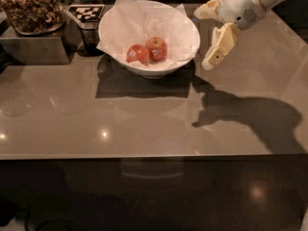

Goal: Pick apple from white bowl

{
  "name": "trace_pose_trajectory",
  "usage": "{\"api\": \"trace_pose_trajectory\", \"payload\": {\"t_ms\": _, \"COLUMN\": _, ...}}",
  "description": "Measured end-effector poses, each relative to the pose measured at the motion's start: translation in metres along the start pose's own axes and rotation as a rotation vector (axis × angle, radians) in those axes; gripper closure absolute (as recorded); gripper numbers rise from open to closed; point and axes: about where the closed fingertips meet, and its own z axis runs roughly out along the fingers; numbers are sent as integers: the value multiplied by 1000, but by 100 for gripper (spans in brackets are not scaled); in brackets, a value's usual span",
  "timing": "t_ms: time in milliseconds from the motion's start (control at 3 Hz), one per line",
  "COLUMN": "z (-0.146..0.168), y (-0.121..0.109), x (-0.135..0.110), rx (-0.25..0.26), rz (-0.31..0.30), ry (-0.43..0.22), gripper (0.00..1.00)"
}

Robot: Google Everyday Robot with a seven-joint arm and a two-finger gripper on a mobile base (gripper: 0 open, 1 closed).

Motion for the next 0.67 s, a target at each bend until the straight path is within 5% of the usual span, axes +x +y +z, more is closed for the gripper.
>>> {"api": "trace_pose_trajectory", "payload": {"t_ms": 667, "z": 41, "y": -54, "x": -12, "rx": -5, "rz": -76, "ry": -97, "gripper": 0}}
